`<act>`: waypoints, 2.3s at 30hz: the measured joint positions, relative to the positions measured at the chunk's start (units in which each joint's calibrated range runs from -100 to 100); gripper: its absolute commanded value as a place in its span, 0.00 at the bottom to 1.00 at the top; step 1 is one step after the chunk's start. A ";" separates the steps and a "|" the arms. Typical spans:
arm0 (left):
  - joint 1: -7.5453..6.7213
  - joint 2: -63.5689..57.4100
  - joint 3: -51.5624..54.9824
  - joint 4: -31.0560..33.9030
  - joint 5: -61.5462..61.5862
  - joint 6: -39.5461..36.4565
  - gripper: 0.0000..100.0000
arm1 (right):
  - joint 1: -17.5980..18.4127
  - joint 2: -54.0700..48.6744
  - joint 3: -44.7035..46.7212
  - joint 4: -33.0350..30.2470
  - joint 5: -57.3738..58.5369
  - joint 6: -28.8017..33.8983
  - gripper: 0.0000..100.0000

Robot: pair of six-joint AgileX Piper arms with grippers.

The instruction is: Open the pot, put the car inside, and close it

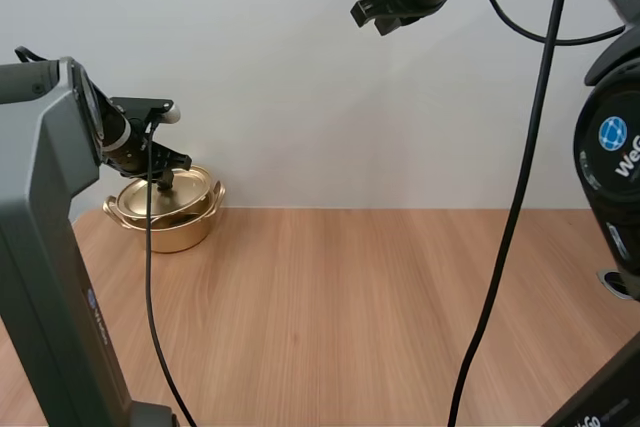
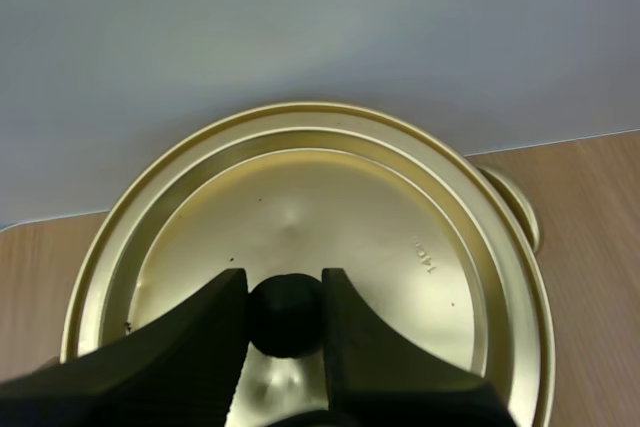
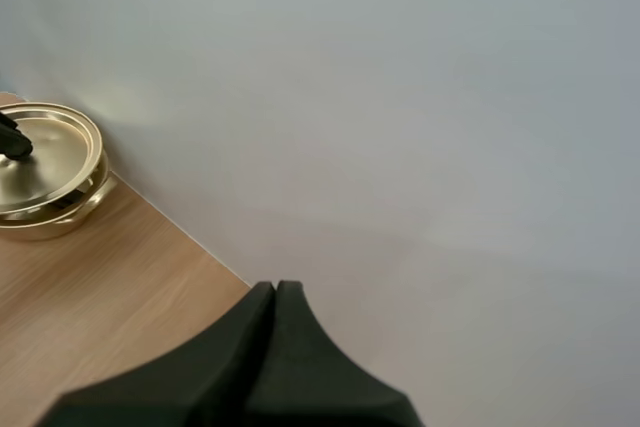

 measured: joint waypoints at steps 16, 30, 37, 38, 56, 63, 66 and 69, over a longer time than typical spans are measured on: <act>-0.15 1.63 0.24 -1.33 -1.45 3.28 0.03 | 0.00 0.00 0.00 0.21 0.00 0.00 0.00; -0.15 1.63 0.24 -1.00 -0.86 2.41 0.83 | 0.00 0.00 0.00 0.21 0.00 0.00 0.00; -0.15 -1.48 0.24 -1.98 1.26 3.60 0.83 | 0.00 0.00 0.00 -0.03 0.00 0.00 0.00; -0.15 -2.52 0.24 -2.90 1.26 4.42 0.83 | 0.00 0.00 0.00 -0.17 0.00 -0.21 0.00; -3.36 -22.82 3.78 -20.87 2.41 11.76 0.83 | -2.54 0.00 0.00 -0.24 -3.08 -0.35 0.00; -4.81 -49.41 24.43 -24.58 -22.06 12.64 0.83 | -9.97 0.00 0.14 14.51 1.73 -9.11 0.00; -4.81 -55.39 30.30 -24.10 -25.60 12.64 0.83 | -11.08 0.00 0.14 20.04 1.73 -11.73 0.00; -4.81 -61.10 36.61 -22.91 -25.68 12.38 0.83 | -11.78 0.00 0.14 25.01 1.87 -13.98 0.00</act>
